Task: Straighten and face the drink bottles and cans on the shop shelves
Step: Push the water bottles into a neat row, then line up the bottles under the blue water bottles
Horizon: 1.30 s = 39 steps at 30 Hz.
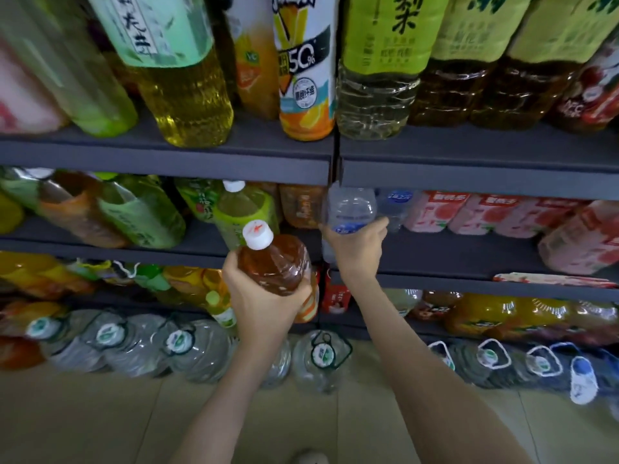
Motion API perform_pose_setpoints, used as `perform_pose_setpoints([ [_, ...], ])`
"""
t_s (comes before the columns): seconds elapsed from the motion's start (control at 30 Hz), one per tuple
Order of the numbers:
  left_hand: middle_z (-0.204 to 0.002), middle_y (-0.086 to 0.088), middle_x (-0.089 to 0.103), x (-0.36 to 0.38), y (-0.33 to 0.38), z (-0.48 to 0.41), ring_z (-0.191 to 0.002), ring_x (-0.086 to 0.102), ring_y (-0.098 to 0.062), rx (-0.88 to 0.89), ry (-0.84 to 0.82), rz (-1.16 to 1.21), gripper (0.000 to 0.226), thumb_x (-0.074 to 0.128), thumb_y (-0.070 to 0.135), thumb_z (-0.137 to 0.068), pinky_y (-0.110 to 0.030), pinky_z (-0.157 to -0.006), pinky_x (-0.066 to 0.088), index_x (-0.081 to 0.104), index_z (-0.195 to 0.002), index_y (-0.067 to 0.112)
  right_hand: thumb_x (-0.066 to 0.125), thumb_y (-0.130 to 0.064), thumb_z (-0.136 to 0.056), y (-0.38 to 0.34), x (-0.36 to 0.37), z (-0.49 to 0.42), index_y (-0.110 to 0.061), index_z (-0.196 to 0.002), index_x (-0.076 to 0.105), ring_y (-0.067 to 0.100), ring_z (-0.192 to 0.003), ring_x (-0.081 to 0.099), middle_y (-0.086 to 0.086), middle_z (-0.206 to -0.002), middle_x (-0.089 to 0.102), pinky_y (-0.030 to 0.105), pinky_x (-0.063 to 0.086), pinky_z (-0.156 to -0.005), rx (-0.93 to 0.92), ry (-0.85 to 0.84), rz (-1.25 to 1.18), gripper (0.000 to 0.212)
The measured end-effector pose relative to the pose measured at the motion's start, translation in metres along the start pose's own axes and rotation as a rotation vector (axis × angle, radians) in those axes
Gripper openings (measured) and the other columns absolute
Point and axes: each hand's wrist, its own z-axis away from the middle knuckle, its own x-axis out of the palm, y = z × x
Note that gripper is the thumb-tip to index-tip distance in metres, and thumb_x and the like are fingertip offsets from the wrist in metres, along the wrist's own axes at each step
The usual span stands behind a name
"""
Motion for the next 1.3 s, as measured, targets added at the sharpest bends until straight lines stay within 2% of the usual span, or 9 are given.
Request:
perform_pose_setpoints([
  [0.2,-0.115,0.006,0.041,-0.011,0.032,0.013,-0.104,0.047,-0.007,0.009,-0.092,-0.058,0.094,0.093,0.025,-0.045,-0.020,-0.083,0.039,0.038,-0.122,0.022,0.085,-0.015,-0.066,-0.002,-0.031,0.024,-0.001,-0.139,0.020,0.030,-0.129,0.035,0.018,-0.139,0.032,0.032,0.036,-0.103,0.067,-0.170,-0.088,0.099],
  [0.33,-0.124,-0.008,0.047,-0.003,0.055,0.045,-0.112,0.051,-0.024,-0.015,-0.288,-0.156,0.107,0.093,0.029,-0.043,-0.031,-0.088,0.042,0.035,-0.132,0.013,0.065,-0.025,-0.088,-0.002,-0.114,0.062,-0.013,-0.121,0.049,0.002,-0.104,0.056,-0.002,-0.115,0.058,0.008,0.043,-0.081,0.123,-0.364,-0.247,0.039],
  [0.4,-0.126,-0.009,0.047,0.010,0.073,0.070,-0.113,0.052,-0.027,-0.018,-0.394,-0.182,0.107,0.092,0.033,-0.044,-0.035,-0.089,0.045,0.034,-0.132,0.014,0.064,-0.031,-0.089,0.003,-0.159,0.078,-0.020,-0.109,0.057,-0.005,-0.096,0.060,-0.004,-0.107,0.064,0.009,0.046,-0.080,0.186,-0.503,-0.348,0.024],
  [0.5,-0.123,-0.005,0.045,0.036,0.107,0.115,-0.112,0.052,-0.028,-0.011,-0.530,-0.216,0.106,0.090,0.030,-0.047,-0.033,-0.086,0.043,0.033,-0.134,0.014,0.075,-0.038,-0.073,0.013,-0.228,0.086,-0.026,-0.123,0.051,0.007,-0.110,0.059,-0.001,-0.119,0.062,0.025,0.047,-0.095,0.167,-0.607,-0.292,0.057],
  [0.6,-0.117,-0.003,0.042,0.071,0.129,0.161,-0.108,0.052,-0.029,0.070,-0.630,-0.210,0.104,0.088,0.030,-0.046,-0.031,-0.086,0.041,0.036,-0.133,0.008,0.081,-0.005,-0.071,0.031,-0.291,0.078,-0.021,-0.129,0.036,-0.013,-0.099,0.057,-0.010,-0.116,0.055,0.008,0.043,-0.083,0.111,-0.663,-0.208,0.075],
  [0.8,-0.120,0.007,0.036,0.157,0.178,0.256,-0.111,0.050,-0.018,0.183,-0.783,-0.210,0.099,0.086,0.030,-0.052,-0.026,-0.085,0.041,0.032,-0.134,0.020,0.089,-0.032,-0.056,0.095,-0.407,0.043,-0.034,-0.116,0.046,-0.008,-0.097,0.059,-0.013,-0.109,0.063,0.010,0.047,-0.078,0.111,-0.426,-0.067,0.074],
  [0.97,-0.137,0.015,0.039,0.220,0.217,0.306,-0.124,0.042,0.002,0.168,-1.014,-0.036,0.098,0.081,0.051,-0.056,-0.007,-0.095,0.034,0.015,-0.128,0.063,0.087,-0.049,-0.043,0.130,-0.492,0.017,-0.030,-0.106,0.055,-0.002,-0.088,0.065,-0.011,-0.095,0.070,0.021,0.051,-0.078,0.165,-0.185,-0.147,0.074],
  [1.1,-0.149,0.017,0.028,0.253,0.229,0.304,-0.134,0.032,-0.001,0.116,-1.181,-0.054,0.117,0.085,0.055,-0.048,-0.030,-0.111,0.032,0.002,-0.130,0.068,0.085,-0.049,-0.044,0.142,-0.530,-0.013,-0.026,-0.110,0.057,0.003,-0.090,0.066,-0.008,-0.097,0.071,0.027,0.053,-0.083,0.116,-0.252,-0.129,0.075],
  [1.3,-0.107,0.019,0.065,0.266,0.213,0.283,-0.100,0.062,0.000,-0.033,-0.939,0.059,0.087,0.090,0.055,-0.032,-0.035,-0.089,0.052,0.046,-0.107,0.055,0.079,-0.040,-0.060,0.148,-0.507,-0.051,-0.032,-0.119,0.053,0.003,-0.100,0.064,-0.013,-0.107,0.068,0.023,0.052,-0.083,0.056,-0.477,-0.252,0.066],
])
